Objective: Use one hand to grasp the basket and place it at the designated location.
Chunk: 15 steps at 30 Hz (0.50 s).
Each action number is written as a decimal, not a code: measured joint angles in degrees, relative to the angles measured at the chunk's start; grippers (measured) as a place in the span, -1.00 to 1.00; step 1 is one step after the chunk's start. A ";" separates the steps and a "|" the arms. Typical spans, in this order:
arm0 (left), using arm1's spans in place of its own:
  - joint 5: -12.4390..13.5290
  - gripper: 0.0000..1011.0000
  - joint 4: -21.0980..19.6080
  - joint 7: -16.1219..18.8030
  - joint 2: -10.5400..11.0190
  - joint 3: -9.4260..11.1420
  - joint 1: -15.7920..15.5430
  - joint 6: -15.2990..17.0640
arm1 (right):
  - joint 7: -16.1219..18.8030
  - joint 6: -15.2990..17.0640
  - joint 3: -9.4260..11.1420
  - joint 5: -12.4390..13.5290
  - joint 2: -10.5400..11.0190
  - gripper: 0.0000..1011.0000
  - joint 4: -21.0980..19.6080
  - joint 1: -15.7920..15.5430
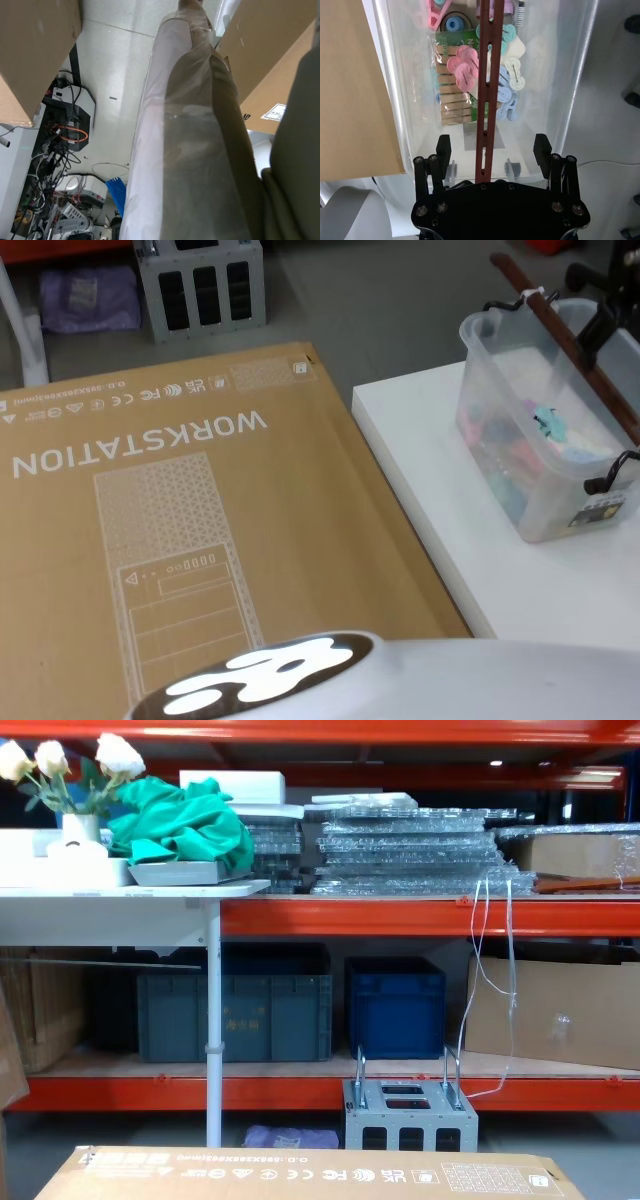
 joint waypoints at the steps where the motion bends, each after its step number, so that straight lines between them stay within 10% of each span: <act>1: 0.00 -1.00 0.02 0.00 0.00 0.00 0.00 0.00 | -0.21 -0.10 -0.02 0.30 0.04 0.98 0.08 -0.24; 15: 0.00 -1.00 0.01 0.00 0.00 0.00 0.00 0.00 | -3.61 -1.06 -0.48 2.93 0.43 0.98 0.99 -3.44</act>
